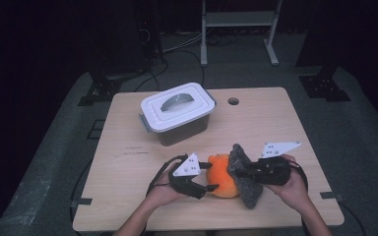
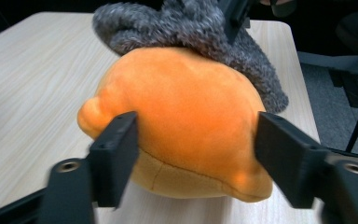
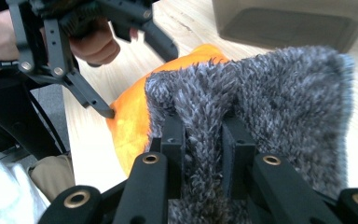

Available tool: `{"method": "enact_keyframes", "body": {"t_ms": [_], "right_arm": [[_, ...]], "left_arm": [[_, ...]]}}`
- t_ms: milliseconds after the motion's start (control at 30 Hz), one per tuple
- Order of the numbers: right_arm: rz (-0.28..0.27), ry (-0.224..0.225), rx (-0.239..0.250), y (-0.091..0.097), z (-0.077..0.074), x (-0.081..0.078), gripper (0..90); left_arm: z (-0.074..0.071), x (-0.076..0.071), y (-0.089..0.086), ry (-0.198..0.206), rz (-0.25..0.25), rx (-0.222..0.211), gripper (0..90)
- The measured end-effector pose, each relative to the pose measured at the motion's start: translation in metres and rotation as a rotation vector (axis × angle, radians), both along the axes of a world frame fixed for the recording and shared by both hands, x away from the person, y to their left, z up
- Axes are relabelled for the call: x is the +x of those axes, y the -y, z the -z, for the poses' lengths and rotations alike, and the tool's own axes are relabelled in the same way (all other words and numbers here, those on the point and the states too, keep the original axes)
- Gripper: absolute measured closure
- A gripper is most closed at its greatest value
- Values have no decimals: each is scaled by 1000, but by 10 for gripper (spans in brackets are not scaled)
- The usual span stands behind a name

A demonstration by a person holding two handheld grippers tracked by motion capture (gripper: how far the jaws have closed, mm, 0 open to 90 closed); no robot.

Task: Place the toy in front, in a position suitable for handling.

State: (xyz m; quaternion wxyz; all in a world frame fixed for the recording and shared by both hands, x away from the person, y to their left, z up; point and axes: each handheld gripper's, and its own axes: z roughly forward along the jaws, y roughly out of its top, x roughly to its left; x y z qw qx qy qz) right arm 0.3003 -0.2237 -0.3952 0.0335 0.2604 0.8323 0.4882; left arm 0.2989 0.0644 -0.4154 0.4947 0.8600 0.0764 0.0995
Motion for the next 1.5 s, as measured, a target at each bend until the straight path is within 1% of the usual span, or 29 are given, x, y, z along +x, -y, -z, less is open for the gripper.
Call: {"method": "enact_keyframes", "body": {"t_ms": [33,67,133,167,200,233,267,300,333,433,533,633,700,733,767,833,867,933,1000,1033,1100,1167,1233,1267,1333,1367,1400,1467,1500], "right_arm": [[-2,7,-3,-1,-4,-2,734],[-8,23,-3,-3,-7,-4,734],[-33,45,14,-11,-15,-9,734],[-45,60,6,-16,-18,-12,734],[-53,72,-5,-21,-19,-13,734],[-65,85,-39,-26,-19,-15,733],[-65,94,-65,-29,-17,-15,734],[-64,96,-80,-30,-14,-15,734],[-64,97,-84,-29,-12,-14,734],[-61,84,-106,-19,-9,-13,733],[-46,74,-136,-9,-8,-13,733],[-40,68,-99,-9,-11,-13,729],[-37,68,-59,-13,-13,-13,725],[-44,72,-60,-17,-14,-13,724],[-49,85,-78,-21,-14,-14,725],[-55,84,-81,-21,-12,-14,727],[-60,78,-80,-20,-11,-14,728],[-69,70,-102,-16,-8,-14,730],[-80,39,-109,-11,-6,-13,730],[-80,36,-111,-10,-7,-14,730],[-65,38,-76,-6,-12,-13,730],[-29,53,-43,-3,-15,-10,730],[1,60,-42,-1,-16,-6,730],[1,56,-50,-1,-14,-5,730],[-10,46,-51,-3,-9,-5,730],[-18,35,-44,-5,-6,-6,731],[-30,27,-38,-5,-5,-6,731],[-71,5,-39,-10,-2,-9,732],[-96,-5,-46,-13,0,-10,731]], "left_arm": [[-1,0,1,9,-1,4,350],[-1,-1,2,9,-6,-7,362],[-1,-1,5,15,-14,-12,371],[-1,-1,6,16,-21,-14,372],[0,-1,8,17,-27,-11,372],[0,-1,8,20,-34,-7,372],[1,0,8,19,-41,-1,373],[1,1,7,15,-48,2,375],[1,2,7,11,-54,3,380],[0,4,8,4,-64,-9,381],[0,6,8,-2,-66,-20,367],[0,5,11,-5,-54,-21,347],[-1,4,13,-3,-47,-25,346],[-1,3,13,5,-51,-15,344],[-1,4,13,9,-52,-12,343],[0,5,11,5,-63,-10,344],[0,5,10,0,-70,-10,345],[0,6,9,-9,-73,-11,345],[1,6,10,-11,-60,-9,345],[1,5,10,-9,-48,-7,346],[1,4,11,-2,-32,-4,347],[1,3,12,0,-19,-2,347],[1,3,11,-4,-17,-1,344],[0,4,10,-11,-20,-5,335],[-3,5,9,-28,-38,-18,286],[-4,6,8,-31,-43,-23,256],[-5,6,8,-33,-47,-34,248],[-6,5,10,-32,-53,-24,247],[-4,5,10,-25,-53,-9,253]]}}
